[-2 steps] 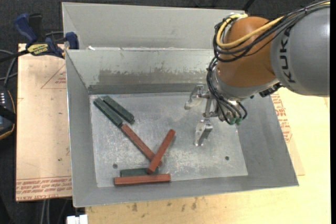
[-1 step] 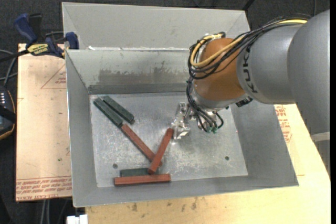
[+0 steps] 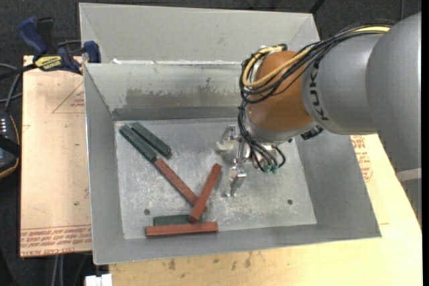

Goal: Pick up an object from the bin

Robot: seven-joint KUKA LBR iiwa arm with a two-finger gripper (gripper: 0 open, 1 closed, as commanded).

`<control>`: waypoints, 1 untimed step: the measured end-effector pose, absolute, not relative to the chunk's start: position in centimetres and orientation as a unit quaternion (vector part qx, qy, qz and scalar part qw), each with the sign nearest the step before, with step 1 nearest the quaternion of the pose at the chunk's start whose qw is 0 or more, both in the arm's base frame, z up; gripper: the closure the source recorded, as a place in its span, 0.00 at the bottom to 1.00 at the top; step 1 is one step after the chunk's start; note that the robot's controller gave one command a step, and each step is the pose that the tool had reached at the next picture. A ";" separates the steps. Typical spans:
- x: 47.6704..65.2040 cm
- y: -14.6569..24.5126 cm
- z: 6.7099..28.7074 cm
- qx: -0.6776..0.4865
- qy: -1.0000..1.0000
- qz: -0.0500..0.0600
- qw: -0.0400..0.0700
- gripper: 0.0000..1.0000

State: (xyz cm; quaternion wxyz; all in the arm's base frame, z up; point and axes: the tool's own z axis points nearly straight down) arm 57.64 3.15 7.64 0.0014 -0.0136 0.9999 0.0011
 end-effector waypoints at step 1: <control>57.7 3.1 7.6 -0.014 1.000 0.001 0.002 0.00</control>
Offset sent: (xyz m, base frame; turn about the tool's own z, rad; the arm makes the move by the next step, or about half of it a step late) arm 0.0101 0.0552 -0.0064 -0.2441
